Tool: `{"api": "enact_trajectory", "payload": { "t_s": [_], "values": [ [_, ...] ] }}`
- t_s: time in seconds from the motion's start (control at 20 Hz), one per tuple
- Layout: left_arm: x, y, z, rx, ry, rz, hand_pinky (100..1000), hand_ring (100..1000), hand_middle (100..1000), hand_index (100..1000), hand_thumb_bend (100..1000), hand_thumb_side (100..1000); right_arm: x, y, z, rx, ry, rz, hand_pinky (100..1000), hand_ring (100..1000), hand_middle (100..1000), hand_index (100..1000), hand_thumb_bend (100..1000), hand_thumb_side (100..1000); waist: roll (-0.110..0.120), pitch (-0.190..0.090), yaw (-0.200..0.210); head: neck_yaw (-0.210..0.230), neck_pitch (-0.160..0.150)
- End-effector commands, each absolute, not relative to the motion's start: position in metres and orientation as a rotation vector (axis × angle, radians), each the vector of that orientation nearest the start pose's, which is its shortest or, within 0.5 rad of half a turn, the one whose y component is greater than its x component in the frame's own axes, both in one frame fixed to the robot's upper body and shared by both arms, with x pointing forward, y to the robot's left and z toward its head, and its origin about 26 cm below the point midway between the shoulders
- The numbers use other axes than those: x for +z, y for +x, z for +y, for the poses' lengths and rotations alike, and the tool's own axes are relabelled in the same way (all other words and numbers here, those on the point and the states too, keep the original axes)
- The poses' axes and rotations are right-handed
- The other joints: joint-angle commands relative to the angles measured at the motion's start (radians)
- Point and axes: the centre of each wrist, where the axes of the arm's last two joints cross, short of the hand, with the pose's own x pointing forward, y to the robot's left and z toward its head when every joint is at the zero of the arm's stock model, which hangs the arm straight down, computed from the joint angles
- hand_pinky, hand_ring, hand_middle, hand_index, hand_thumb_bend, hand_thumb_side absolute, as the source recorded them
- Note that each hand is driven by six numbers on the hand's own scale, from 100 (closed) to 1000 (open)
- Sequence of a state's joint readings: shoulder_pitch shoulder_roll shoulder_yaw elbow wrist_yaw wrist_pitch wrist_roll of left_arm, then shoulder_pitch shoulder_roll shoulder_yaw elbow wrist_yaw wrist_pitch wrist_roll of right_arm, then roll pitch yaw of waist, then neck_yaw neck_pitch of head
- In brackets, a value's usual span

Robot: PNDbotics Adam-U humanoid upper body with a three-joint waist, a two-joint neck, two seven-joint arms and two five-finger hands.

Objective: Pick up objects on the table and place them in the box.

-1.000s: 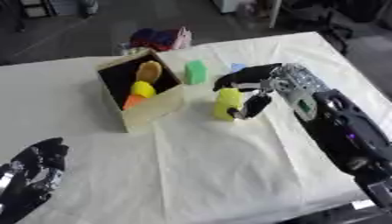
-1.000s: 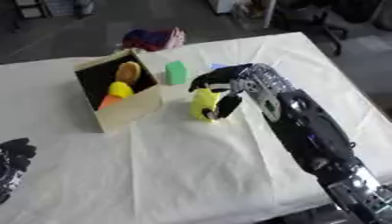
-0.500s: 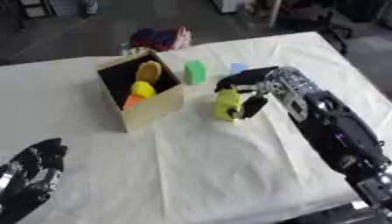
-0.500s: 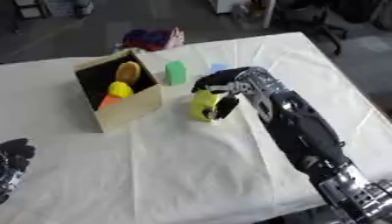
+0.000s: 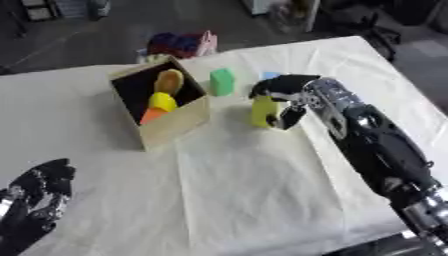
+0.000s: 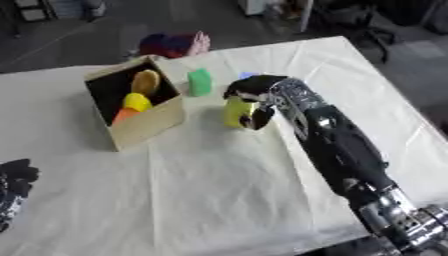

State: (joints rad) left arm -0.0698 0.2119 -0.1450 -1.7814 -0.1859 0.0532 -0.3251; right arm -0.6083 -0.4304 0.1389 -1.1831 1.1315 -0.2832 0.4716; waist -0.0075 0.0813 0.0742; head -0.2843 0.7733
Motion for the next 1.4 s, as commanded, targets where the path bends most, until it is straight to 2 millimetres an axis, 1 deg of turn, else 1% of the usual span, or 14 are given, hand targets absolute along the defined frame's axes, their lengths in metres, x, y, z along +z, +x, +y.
{"api": "enact_trajectory", "payload": {
  "t_s": [0.05,0.3,0.45,0.75,0.85,0.9,0.95,1.0,1.05,1.1,1.15,1.2,1.3,1.4],
  "values": [
    [0.072,0.287,0.241,-0.724,-0.018,-1.691,836,812,733,873,100,468,0.143,0.424,-0.292,1.703,-0.962,-1.3,719,571,835,906,100,100,-0.012,-0.009,-0.002,-0.002,-0.003],
    [0.071,0.287,0.24,-0.726,-0.024,-1.689,836,812,733,874,100,468,0.185,0.435,-0.267,1.674,-0.967,-1.478,717,553,823,906,100,100,-0.011,-0.012,0.002,-0.006,-0.003],
    [0.071,0.287,0.238,-0.728,-0.034,-1.691,836,812,734,874,100,466,0.202,0.451,-0.245,1.646,-0.862,-1.568,713,540,806,905,100,100,-0.005,-0.013,0.007,-0.014,-0.003],
    [0.071,0.288,0.233,-0.73,-0.058,-1.697,836,812,734,873,100,466,0.202,0.479,-0.195,1.677,-0.668,-1.559,727,574,820,929,100,100,0.01,-0.013,0.029,-0.038,-0.003],
    [0.072,0.288,0.231,-0.735,-0.068,-1.7,836,812,734,873,100,468,0.197,0.484,-0.179,1.713,-0.657,-1.534,737,606,833,937,100,100,0.013,-0.012,0.037,-0.048,-0.003],
    [0.072,0.288,0.23,-0.736,-0.072,-1.7,836,812,733,873,100,468,0.194,0.486,-0.172,1.73,-0.659,-1.522,758,673,854,949,100,117,0.014,-0.011,0.042,-0.054,-0.003],
    [0.072,0.288,0.23,-0.737,-0.075,-1.701,836,812,733,873,100,468,0.191,0.487,-0.166,1.747,-0.666,-1.509,776,722,872,957,100,174,0.015,-0.011,0.045,-0.058,-0.003],
    [0.072,0.288,0.229,-0.738,-0.078,-1.701,836,812,733,873,100,469,0.189,0.487,-0.161,1.767,-0.679,-1.497,802,774,896,967,100,286,0.015,-0.011,0.048,-0.061,-0.003],
    [0.072,0.288,0.229,-0.739,-0.08,-1.702,836,812,733,873,100,470,0.186,0.487,-0.157,1.789,-0.695,-1.483,830,822,924,978,100,438,0.016,-0.011,0.051,-0.064,-0.003],
    [0.072,0.288,0.229,-0.74,-0.081,-1.701,836,812,733,873,100,471,0.184,0.487,-0.154,1.811,-0.71,-1.469,852,859,943,985,100,515,0.015,-0.011,0.053,-0.066,-0.003],
    [0.072,0.288,0.229,-0.739,-0.081,-1.7,836,812,733,873,100,471,0.182,0.487,-0.152,1.833,-0.723,-1.459,867,881,954,989,100,549,0.015,-0.012,0.054,-0.067,-0.003],
    [0.072,0.288,0.229,-0.738,-0.079,-1.699,836,811,733,873,100,469,0.181,0.487,-0.15,1.856,-0.737,-1.448,913,943,987,999,100,634,0.014,-0.012,0.054,-0.067,-0.003],
    [0.071,0.288,0.229,-0.737,-0.077,-1.698,836,811,733,873,100,471,0.182,0.486,-0.15,1.903,-0.772,-1.428,947,987,1000,1000,100,667,0.013,-0.014,0.054,-0.064,-0.003],
    [0.071,0.288,0.229,-0.738,-0.078,-1.697,836,811,733,873,100,472,0.185,0.485,-0.152,1.928,-0.816,-1.422,972,1000,1000,1000,125,658,0.011,-0.015,0.051,-0.063,-0.003]
  ]
}}
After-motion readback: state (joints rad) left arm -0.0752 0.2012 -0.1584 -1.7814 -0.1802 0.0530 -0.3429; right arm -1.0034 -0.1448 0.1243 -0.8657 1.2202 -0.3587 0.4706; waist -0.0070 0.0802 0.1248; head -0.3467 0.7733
